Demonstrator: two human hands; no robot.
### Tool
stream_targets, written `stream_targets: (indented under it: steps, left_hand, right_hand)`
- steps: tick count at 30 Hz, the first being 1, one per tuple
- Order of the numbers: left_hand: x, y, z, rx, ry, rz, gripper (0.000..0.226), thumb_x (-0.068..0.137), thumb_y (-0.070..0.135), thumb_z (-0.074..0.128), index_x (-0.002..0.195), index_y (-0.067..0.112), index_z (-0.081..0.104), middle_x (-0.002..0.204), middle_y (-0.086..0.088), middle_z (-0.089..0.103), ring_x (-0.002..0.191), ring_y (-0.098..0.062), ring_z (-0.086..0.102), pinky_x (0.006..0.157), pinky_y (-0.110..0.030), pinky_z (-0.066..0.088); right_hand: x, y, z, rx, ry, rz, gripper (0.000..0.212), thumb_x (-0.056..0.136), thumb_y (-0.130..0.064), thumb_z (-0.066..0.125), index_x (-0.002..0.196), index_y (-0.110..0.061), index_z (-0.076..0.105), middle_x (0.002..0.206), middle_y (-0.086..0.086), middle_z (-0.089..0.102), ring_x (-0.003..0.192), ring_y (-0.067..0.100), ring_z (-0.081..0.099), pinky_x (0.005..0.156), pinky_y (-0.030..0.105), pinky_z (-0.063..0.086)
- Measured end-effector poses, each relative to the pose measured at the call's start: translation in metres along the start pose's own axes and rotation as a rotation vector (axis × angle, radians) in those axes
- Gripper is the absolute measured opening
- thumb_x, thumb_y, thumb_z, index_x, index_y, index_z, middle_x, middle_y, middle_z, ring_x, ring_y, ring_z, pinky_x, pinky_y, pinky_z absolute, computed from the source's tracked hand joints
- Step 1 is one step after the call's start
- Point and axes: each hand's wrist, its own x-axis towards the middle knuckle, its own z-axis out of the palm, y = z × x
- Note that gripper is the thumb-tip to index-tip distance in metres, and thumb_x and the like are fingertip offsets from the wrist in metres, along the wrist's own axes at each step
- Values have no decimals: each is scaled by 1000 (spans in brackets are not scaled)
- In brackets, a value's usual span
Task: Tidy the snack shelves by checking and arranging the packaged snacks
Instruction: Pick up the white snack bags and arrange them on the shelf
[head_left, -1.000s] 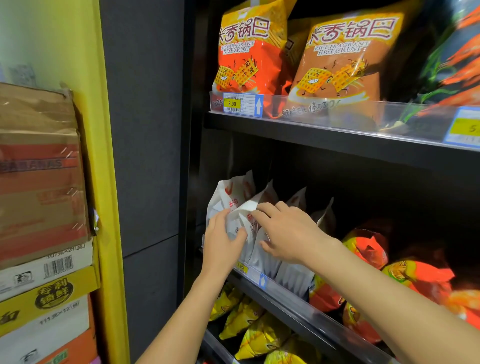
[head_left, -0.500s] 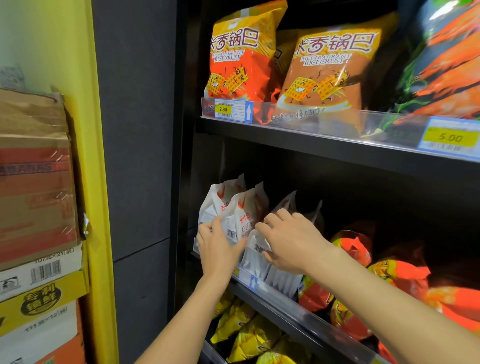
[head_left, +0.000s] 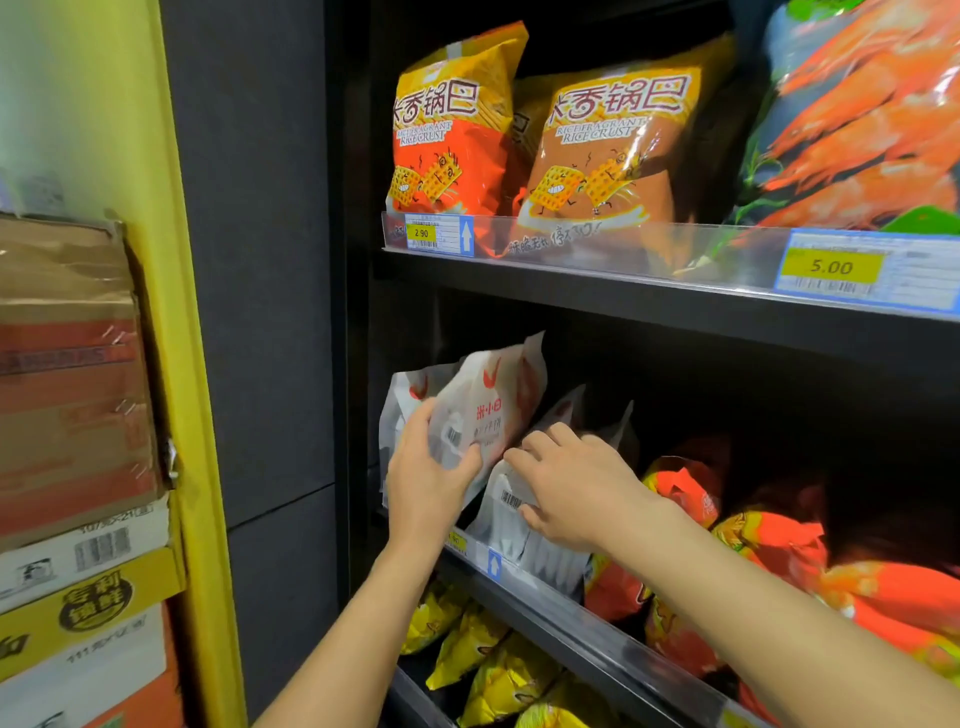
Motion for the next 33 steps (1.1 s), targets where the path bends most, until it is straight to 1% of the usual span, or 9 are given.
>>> stream_targets:
  steps: [4, 7, 12, 15, 20, 23, 26, 30, 33]
  left_hand:
    - [0, 24, -21, -9, 59, 33, 57, 89, 19, 82, 131, 39, 49, 120, 31, 55, 114, 21, 51, 81, 1, 44]
    - [-3, 30, -40, 4, 96, 38, 66, 89, 21, 83, 145, 30, 50, 135, 20, 58, 125, 2, 53, 99, -17, 47]
    - [-23, 39, -75, -24, 187, -17, 68, 87, 18, 84, 146, 27, 52, 133, 16, 60, 128, -6, 57, 99, -30, 56]
    - [-38, 45, -105, -59, 245, -64, 65, 88, 18, 84, 145, 27, 54, 129, 23, 63, 123, -3, 61, 101, -33, 57]
    - [-62, 57, -159, -150, 308, -134, 57, 91, 15, 81, 142, 26, 57, 128, 11, 71, 111, -6, 70, 92, -34, 59]
    - [-74, 68, -190, -218, 333, -166, 50, 94, 11, 77, 139, 25, 60, 116, 11, 77, 103, -6, 74, 82, -29, 60]
    - [-86, 79, -218, -323, 325, -223, 41, 98, 10, 70, 137, 23, 62, 113, 6, 80, 104, -14, 77, 80, -31, 60]
    - [-106, 96, -249, -380, 225, -262, 35, 102, 11, 63, 137, 17, 61, 120, 0, 79, 108, -18, 76, 75, -27, 62]
    - [-122, 108, -270, -378, 195, -279, 35, 102, 18, 65, 137, 19, 62, 120, 1, 79, 108, -17, 77, 74, -26, 62]
  right_hand:
    - [0, 0, 1, 7, 6, -3, 59, 103, -50, 50, 151, -19, 40, 149, 8, 47, 135, 32, 43, 103, 45, 46]
    - [1, 0, 1, 21, 18, -11, 58, 103, -49, 49, 152, -18, 40, 148, 9, 48, 135, 32, 43, 103, 45, 45]
    - [4, 2, -2, 107, 129, -49, 53, 105, -47, 46, 148, -17, 47, 147, 7, 52, 135, 30, 46, 106, 44, 47]
    - [2, -8, -7, 350, 311, -85, 46, 104, -46, 52, 139, -18, 59, 139, 3, 61, 130, 25, 52, 107, 41, 47]
    - [0, -41, -15, 924, 456, -7, 49, 100, -49, 62, 140, -19, 60, 135, -1, 62, 126, 18, 57, 101, 33, 48]
    - [2, -58, -28, 1248, 362, 79, 71, 96, -55, 67, 153, -21, 45, 148, -5, 52, 134, 14, 52, 104, 30, 46]
    - [3, -77, -47, 1568, 166, 56, 94, 86, -68, 65, 161, -23, 32, 159, -3, 44, 143, 18, 47, 116, 41, 44]
    - [-2, -106, -58, 1870, 19, -123, 80, 79, -83, 66, 139, -30, 56, 142, -3, 65, 129, 16, 63, 113, 45, 48]
    - [-8, -130, -57, 2029, -52, -219, 83, 81, -74, 72, 142, -20, 57, 136, 4, 70, 129, 26, 65, 117, 56, 42]
